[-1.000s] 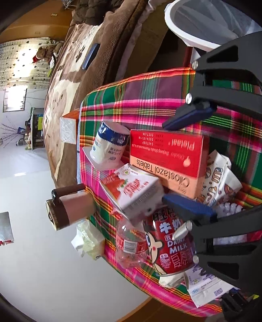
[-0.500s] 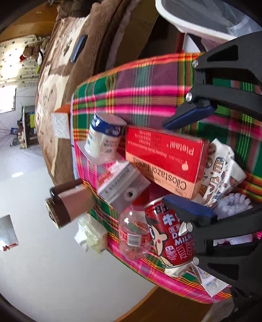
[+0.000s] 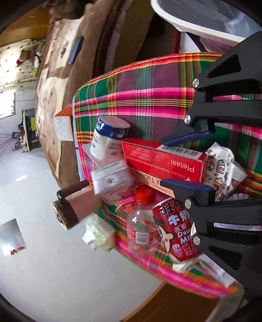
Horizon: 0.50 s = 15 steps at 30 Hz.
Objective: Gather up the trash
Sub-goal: 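Grasp the white foam net sleeve with the left tool while the right tool approaches the red tablet box, then grasp the red Cilostazol tablet box with the right tool and lift it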
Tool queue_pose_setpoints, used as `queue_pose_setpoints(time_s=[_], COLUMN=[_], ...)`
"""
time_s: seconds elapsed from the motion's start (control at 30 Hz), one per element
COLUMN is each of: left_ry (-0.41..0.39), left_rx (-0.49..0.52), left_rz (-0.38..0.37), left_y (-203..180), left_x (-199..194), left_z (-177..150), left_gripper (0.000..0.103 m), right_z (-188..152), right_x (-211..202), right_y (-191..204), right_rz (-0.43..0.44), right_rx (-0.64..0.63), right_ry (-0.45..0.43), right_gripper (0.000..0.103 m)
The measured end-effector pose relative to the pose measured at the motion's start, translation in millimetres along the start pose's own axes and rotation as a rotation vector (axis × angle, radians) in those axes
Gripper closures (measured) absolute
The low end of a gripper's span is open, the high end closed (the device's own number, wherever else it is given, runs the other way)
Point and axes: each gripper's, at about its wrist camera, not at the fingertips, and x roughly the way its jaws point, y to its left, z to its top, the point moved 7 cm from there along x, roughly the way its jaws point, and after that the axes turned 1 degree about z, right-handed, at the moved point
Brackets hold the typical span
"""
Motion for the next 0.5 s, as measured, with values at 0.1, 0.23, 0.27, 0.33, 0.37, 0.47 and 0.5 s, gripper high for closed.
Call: queue_pose_setpoints(time_s=[0.1,0.23,0.27,0.33,0.37,0.47,0.5], left_ry=[0.002,0.004,0.0,-0.007,-0.013,-0.02,-0.018], left_rx=[0.014,0.008,0.006,0.011,0.02,0.04,0.039], left_rz=[-0.012,-0.004,-0.004,0.005,0.019,0.027,0.018], left_y=[-7,-5,-4,-4,-3,-5,-5], left_x=[-1,0,-2,-4,-5,-8,-8], left_z=[-2,-1,0,0,1,-1,-1], left_gripper=[0.072,0.072,0.072,0.072,0.072,0.07,0.068], right_z=[-3,0,1,1,1,1,2], right_x=[4,5,9,11,12,15,18], right_y=[3,6,6,9,11,20,22], right_rz=[0.021,0.046,0.049,0.052,0.05,0.072,0.061], right_rx=[-0.013,0.014,0.024,0.025,0.026,0.023,0.015], right_ry=[0.023,0.02,0.028,0.048,0.065,0.082,0.085], right_gripper=[0.069,0.068,0.068,0.05,0.039,0.024,0.024])
